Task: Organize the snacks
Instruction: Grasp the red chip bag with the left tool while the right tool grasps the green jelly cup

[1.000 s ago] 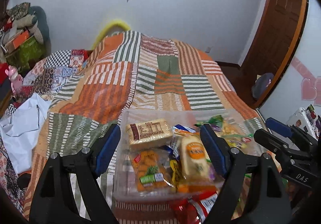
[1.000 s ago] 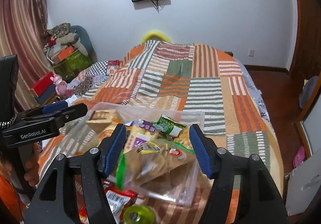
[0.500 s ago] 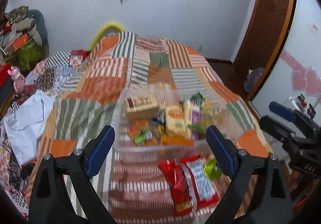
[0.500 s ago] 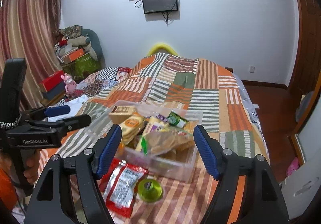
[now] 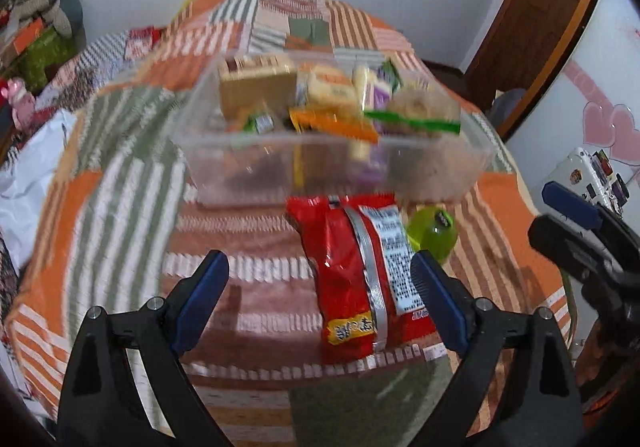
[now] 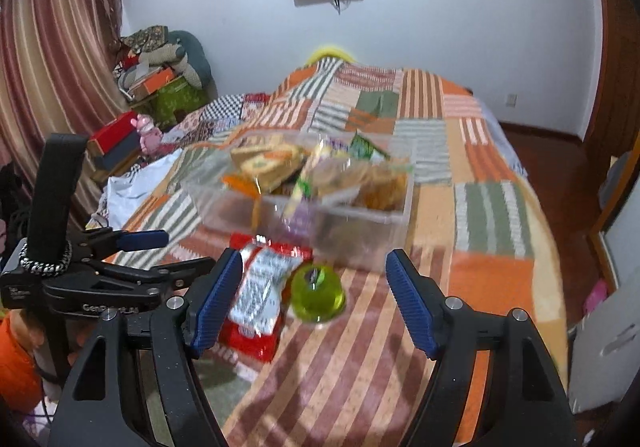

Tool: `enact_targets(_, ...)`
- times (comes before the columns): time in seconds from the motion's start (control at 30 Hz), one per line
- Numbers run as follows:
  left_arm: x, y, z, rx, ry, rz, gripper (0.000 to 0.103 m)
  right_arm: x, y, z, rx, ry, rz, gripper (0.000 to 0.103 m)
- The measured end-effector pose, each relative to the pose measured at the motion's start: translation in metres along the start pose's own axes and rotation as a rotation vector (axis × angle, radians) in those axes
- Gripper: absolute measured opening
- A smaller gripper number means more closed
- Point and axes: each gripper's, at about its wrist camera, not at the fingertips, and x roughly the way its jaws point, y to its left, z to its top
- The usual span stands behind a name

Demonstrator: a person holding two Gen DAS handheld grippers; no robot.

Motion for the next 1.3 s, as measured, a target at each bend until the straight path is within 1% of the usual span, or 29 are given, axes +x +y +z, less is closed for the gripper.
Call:
enact_targets(0.13,0.018,-0.008,0.000,-0.018,0.044,-0.032,0.093,0.001,-0.007,-0.014,0.014,0.023,-0.016,0.071)
enact_targets(0.3,0.041,-0.023,0.000,0.018,0.078,-0.014,0.093,0.004,-0.019,-0.025,0.047,0.048,-0.030,0.071)
enact_targets(0.4,0.055,-0.027,0.001,0.015,0.104,-0.013,0.093,0.007,-0.026,-0.028,0.071,0.063,-0.033,0.071)
enact_targets(0.47,0.060,-0.026,0.001,0.004,0.100,-0.017,0.093,0.009,-0.029,-0.029,0.080,0.071,-0.032,0.071)
enact_targets(0.57,0.060,-0.025,-0.001,0.014,0.073,-0.013,0.092,0.012,-0.027,-0.029,0.072,0.076,-0.030,0.071)
enact_targets(0.6,0.059,-0.024,-0.002,0.016,0.068,-0.019,0.090,0.014,-0.025,-0.029,0.065,0.080,-0.028,0.071)
enact_targets(0.63,0.057,-0.023,-0.004,0.021,0.060,-0.024,0.082,0.015,-0.023,-0.028,0.060,0.082,-0.027,0.071)
enact_targets(0.67,0.054,-0.021,-0.005,0.026,0.055,-0.026,0.079,0.018,-0.021,-0.028,0.055,0.085,-0.025,0.071)
enact_targets(0.7,0.052,-0.019,-0.007,0.034,0.052,-0.020,0.074,0.021,-0.020,-0.027,0.048,0.089,-0.023,0.071)
enact_targets(0.77,0.049,-0.013,-0.010,0.044,0.044,-0.027,0.070,0.028,-0.016,-0.025,0.036,0.099,-0.018,0.071)
enact_targets(0.8,0.046,-0.010,-0.012,0.044,0.041,-0.029,0.066,0.032,-0.014,-0.024,0.030,0.104,-0.014,0.071)
enact_targets(0.9,0.036,0.000,-0.019,0.039,0.029,-0.026,0.066,0.043,-0.007,-0.023,0.011,0.134,-0.006,0.071)
enact_targets(0.93,0.033,0.003,-0.021,0.036,0.026,-0.024,0.066,0.047,-0.006,-0.022,0.007,0.139,-0.006,0.070)
enact_targets(0.97,0.031,0.005,-0.021,0.035,0.025,-0.022,0.066,0.050,-0.005,-0.021,0.002,0.147,-0.003,0.066)
enact_targets(1.0,0.029,0.007,-0.023,0.032,0.021,-0.018,0.066,0.054,-0.003,-0.020,-0.003,0.157,-0.003,0.064)
enact_targets(1.1,0.021,0.013,-0.028,0.022,0.012,-0.015,0.065,0.062,-0.003,-0.018,0.001,0.175,-0.004,0.063)
enact_targets(1.2,0.013,0.016,-0.032,0.018,-0.003,0.000,0.065,0.067,-0.005,-0.016,0.023,0.181,0.005,0.055)
enact_targets(1.27,0.009,0.018,-0.033,0.014,-0.010,0.000,0.065,0.074,-0.008,-0.016,0.045,0.205,0.024,0.043)
enact_targets(1.3,0.009,0.018,-0.033,0.013,-0.012,-0.002,0.065,0.075,-0.009,-0.017,0.056,0.211,0.034,0.043)
